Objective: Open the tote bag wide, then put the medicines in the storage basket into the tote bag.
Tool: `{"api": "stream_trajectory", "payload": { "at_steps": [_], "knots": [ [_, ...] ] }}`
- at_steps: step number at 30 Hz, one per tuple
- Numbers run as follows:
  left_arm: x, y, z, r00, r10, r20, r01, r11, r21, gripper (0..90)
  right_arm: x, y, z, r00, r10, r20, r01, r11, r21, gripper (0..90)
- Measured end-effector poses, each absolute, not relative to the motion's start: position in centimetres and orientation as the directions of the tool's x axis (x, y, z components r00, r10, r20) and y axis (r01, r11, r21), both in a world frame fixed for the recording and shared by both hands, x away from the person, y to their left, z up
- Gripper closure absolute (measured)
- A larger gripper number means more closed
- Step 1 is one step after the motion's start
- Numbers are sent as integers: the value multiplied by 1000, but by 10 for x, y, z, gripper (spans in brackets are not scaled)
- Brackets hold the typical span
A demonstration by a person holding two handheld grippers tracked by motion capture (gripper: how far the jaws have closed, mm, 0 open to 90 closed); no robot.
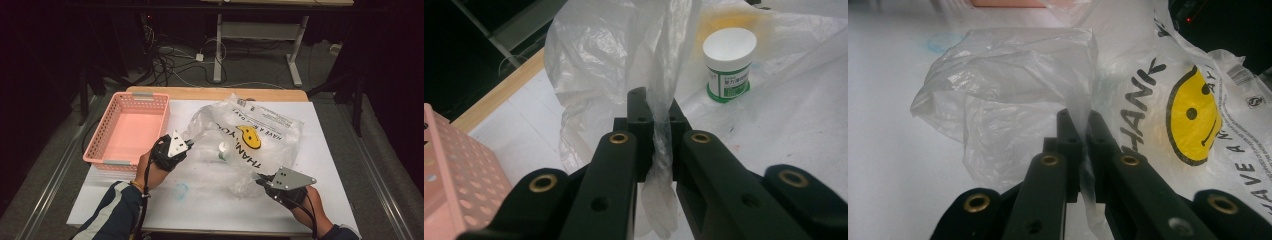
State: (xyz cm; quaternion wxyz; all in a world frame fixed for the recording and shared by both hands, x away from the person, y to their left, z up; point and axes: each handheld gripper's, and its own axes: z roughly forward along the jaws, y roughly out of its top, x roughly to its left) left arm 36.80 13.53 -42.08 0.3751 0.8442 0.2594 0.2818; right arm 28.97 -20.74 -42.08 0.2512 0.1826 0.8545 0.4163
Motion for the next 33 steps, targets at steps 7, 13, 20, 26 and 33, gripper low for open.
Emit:
{"api": "stream_trajectory", "payload": {
  "at_steps": [7, 13, 20, 26, 33],
  "knots": [
    [363, 139, -415, 704, 653, 279, 220, -574, 789, 862, 290, -208, -418, -799, 533, -279, 100, 576, 812, 892],
    [353, 152, -407, 676, 680, 284, 222, -555, 801, 862, 289, -207, -414, -793, 531, -298, 78, 574, 815, 893],
    [353, 165, -396, 646, 711, 277, 217, -519, 827, 862, 294, -208, -393, -775, 548, -314, 27, 526, 850, 894],
    [356, 177, -383, 618, 736, 275, 205, -489, 848, 862, 298, -209, -370, -746, 566, -350, -37, 490, 871, 895],
    [355, 193, -365, 575, 772, 270, 184, -444, 877, 861, 307, -210, -343, -707, 592, -387, -94, 463, 881, 896]
  ]
}}
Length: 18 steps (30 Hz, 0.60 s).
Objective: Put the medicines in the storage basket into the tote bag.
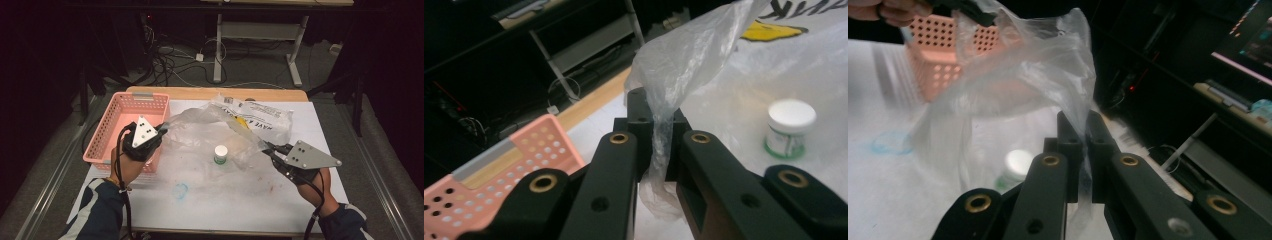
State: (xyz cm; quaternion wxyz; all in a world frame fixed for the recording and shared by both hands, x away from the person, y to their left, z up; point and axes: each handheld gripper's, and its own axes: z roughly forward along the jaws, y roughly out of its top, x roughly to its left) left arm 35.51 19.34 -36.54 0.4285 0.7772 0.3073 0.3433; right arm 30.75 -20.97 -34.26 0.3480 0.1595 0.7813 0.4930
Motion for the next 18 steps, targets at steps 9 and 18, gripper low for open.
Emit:
{"api": "stream_trajectory", "payload": {
  "at_steps": [9, 18],
  "knots": [
    [351, 202, -348, 555, 789, 265, 153, -409, 899, 862, 321, -209, -317, -680, 625, -385, -130, 414, 901, 897],
    [360, 206, -341, 536, 801, 267, 143, -398, 906, 862, 342, -207, -311, -668, 654, -355, -118, 379, 918, 898]
  ]
}}
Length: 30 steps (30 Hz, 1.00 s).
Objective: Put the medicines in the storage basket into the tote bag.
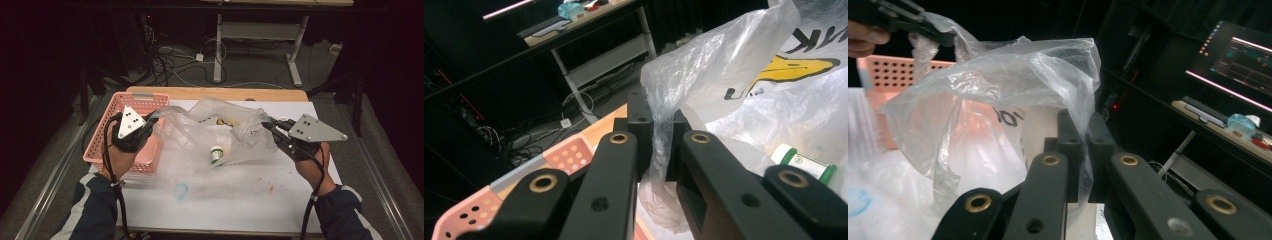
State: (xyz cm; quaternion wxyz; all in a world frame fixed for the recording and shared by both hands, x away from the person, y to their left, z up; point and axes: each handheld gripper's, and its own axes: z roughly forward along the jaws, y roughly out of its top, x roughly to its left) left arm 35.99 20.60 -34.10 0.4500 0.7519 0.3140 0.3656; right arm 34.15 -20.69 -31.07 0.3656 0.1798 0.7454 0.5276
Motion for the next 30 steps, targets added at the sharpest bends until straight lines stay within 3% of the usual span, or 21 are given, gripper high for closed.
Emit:
{"api": "stream_trajectory", "payload": {
  "at_steps": [11, 19, 30],
  "knots": [
    [354, 209, -298, 500, 804, 321, 60, -402, 913, 862, 336, -219, -277, -635, 697, -332, -146, 314, 938, 899],
    [359, 212, -285, 489, 819, 300, 49, -369, 928, 862, 340, -220, -254, -606, 723, -331, -172, 287, 942, 900],
    [388, 188, -295, 506, 805, 310, 63, -394, 917, 861, 387, -222, -268, -570, 772, -283, -67, 300, 952, 900]
  ]
}}
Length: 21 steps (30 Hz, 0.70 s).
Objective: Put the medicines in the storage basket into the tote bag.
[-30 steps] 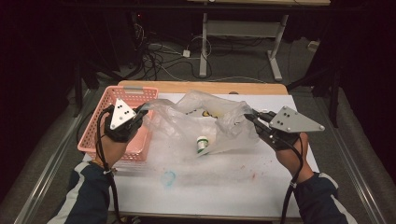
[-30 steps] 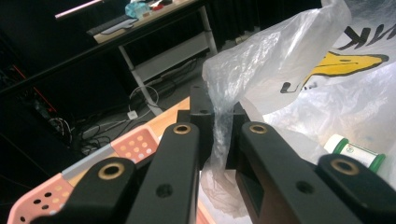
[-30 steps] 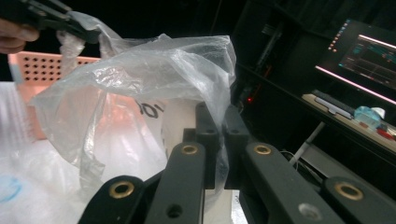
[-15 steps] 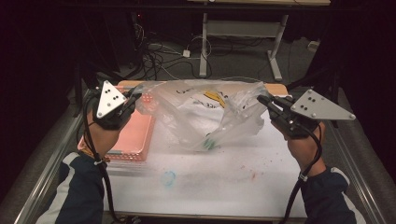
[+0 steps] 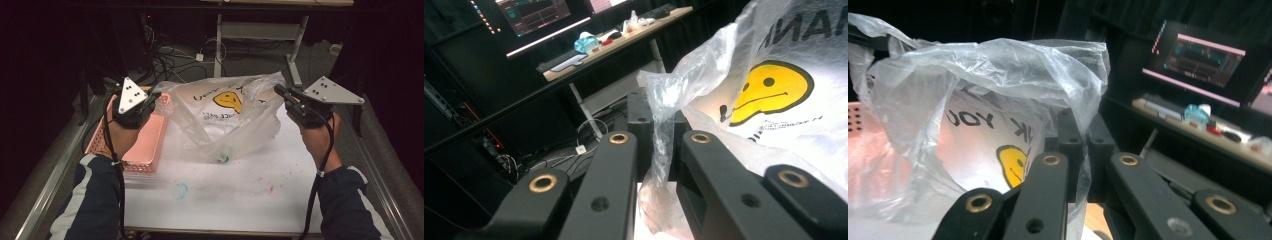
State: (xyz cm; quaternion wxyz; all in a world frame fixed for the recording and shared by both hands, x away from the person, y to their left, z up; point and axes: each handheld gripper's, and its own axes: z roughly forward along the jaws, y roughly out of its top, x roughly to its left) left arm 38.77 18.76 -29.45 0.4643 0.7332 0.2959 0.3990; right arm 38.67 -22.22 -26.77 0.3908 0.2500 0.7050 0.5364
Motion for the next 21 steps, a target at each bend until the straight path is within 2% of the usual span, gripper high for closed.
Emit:
{"api": "stream_trajectory", "payload": {
  "at_steps": [10, 21],
  "knots": [
    [423, 158, -308, 525, 786, 327, 76, -426, 901, 861, 425, -233, -281, -515, 815, -264, 25, 322, 946, 900],
    [474, 137, -326, 529, 794, 299, 124, -421, 899, 860, 464, -237, -293, -470, 853, -225, 105, 307, 946, 900]
  ]
}}
